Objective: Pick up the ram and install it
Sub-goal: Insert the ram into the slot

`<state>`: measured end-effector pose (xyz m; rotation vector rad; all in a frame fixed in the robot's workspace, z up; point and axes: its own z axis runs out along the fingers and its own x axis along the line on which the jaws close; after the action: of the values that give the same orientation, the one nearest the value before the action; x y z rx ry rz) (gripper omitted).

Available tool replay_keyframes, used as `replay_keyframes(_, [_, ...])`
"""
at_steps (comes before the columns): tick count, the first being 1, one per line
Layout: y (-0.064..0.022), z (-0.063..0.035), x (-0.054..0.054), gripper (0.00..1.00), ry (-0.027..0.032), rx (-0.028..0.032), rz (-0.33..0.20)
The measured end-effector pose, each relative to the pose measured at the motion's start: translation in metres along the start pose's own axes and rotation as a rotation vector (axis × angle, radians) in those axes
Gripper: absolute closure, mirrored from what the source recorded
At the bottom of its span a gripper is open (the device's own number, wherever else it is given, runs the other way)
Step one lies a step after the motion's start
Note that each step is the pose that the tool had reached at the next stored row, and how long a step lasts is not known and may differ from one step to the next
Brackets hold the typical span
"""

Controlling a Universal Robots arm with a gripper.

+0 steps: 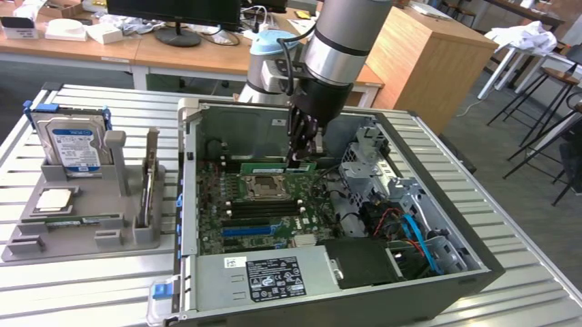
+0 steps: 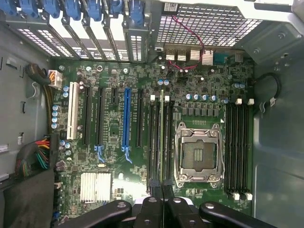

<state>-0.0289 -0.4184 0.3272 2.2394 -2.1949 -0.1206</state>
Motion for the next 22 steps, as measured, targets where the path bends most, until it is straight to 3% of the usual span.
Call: replay_keyframes(22, [-0.0008, 0.0138, 0.001, 0.89, -0.0003, 0.0003, 0.003])
